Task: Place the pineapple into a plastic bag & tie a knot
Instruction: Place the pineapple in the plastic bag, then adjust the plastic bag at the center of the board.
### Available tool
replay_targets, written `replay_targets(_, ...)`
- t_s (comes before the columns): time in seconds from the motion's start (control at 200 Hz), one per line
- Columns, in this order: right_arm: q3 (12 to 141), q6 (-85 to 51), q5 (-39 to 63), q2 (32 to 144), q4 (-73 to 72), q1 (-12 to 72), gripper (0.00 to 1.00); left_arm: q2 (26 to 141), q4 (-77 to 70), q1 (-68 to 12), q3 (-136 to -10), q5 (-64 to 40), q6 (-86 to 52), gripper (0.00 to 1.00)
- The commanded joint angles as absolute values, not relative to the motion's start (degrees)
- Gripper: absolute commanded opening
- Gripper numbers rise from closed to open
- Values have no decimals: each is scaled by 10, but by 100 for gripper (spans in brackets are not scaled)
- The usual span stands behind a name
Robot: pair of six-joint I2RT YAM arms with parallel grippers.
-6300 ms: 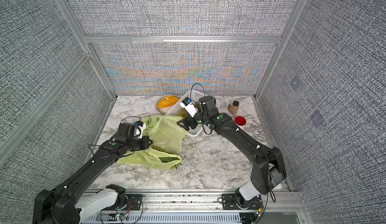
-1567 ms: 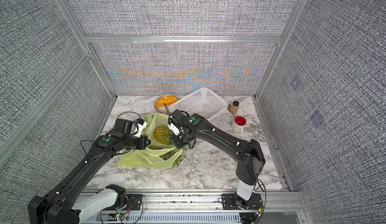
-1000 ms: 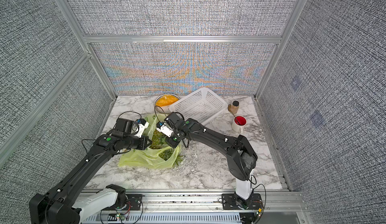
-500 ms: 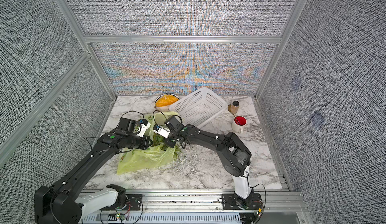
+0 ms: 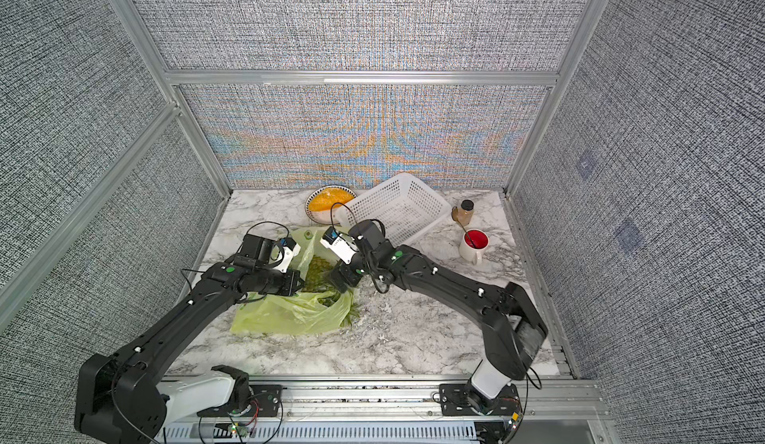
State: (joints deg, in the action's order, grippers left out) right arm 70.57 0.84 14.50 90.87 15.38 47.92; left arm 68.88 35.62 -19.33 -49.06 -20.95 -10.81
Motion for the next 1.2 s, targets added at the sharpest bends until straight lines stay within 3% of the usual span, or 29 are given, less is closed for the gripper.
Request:
replay_targets(0.0,676,-200,153,886,211,486,90,690,339,-192,-489,-210,-115,0)
replay_targets(0.155,657,-350,182,895,211,497,79,687,335,-192,-483,-214,-123,0)
replay_targets(0.45,679,-404,208,982,179,499,71,680,346,-192,-476,-218,-121,0)
replay_targets(0.651,667,-426,217,1006,158,497,57,679,339,-192,-476,-213,-127,0)
replay_targets(0.786,668,-427,219,1008,145,497,42,679,338,-192,-476,-212,-128,0)
replay_targets(0.896,669,-424,213,992,150,498,21,677,344,-192,-478,-207,-128,0)
replay_targets(0.991,667,-419,206,966,158,496,9,670,347,-192,-480,-202,-129,0)
replay_targets(1.056,665,-413,204,948,162,496,0,657,352,-192,-484,-198,-130,7)
replay_targets(1.196,659,-385,200,914,165,497,0,613,373,-192,-508,-185,-123,30)
